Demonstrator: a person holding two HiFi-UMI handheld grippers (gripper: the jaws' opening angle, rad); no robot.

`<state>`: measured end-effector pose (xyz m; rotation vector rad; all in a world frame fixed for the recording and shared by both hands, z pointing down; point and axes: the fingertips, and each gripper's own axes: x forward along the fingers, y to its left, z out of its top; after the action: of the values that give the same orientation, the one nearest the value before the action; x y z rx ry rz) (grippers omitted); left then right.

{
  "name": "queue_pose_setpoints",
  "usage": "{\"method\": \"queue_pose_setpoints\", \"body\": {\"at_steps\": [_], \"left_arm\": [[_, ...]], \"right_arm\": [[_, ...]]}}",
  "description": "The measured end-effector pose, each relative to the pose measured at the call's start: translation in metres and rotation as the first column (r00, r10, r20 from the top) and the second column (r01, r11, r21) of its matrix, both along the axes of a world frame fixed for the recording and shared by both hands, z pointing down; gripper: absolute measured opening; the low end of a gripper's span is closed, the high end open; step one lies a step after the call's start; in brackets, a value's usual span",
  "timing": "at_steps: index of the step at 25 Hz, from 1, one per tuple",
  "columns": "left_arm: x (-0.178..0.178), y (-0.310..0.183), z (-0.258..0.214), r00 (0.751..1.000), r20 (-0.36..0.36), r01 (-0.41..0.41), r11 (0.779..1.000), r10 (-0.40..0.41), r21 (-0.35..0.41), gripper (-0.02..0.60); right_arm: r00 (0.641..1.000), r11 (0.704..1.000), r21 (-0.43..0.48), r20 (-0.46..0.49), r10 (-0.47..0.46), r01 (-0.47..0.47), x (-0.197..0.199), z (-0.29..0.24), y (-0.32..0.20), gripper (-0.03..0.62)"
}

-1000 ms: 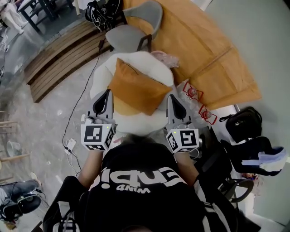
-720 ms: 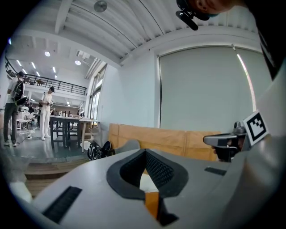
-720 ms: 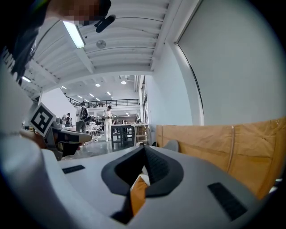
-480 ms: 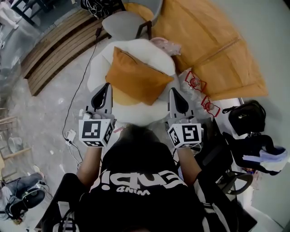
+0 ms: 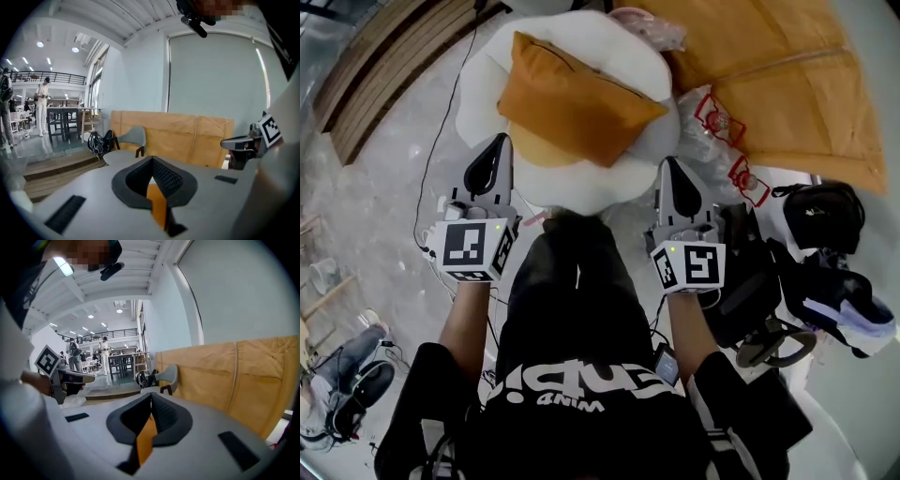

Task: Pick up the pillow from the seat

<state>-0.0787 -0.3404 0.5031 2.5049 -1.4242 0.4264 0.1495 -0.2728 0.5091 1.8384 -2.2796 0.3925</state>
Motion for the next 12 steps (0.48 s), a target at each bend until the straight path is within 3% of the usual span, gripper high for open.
{"method": "queue_pose_setpoints", "body": {"at_steps": [5, 12], "left_arm": [[-0.004, 0.002, 0.045, 1.000, 0.017, 0.000, 0.999, 0.001, -0.052, 0.009], [-0.007, -0.001, 0.067, 1.000, -0.008, -0.017, 0.998, 0.017, -0.068, 0.009]], "right_arm": [[1.000, 0.998, -0.054, 0.011, 0.007, -0.007, -0.008, 0.041, 0.008, 0.021], [0.999, 0.996, -0.086, 0.018, 0.029, -0.028, -0.010, 0.067, 0.004, 0.021]]}}
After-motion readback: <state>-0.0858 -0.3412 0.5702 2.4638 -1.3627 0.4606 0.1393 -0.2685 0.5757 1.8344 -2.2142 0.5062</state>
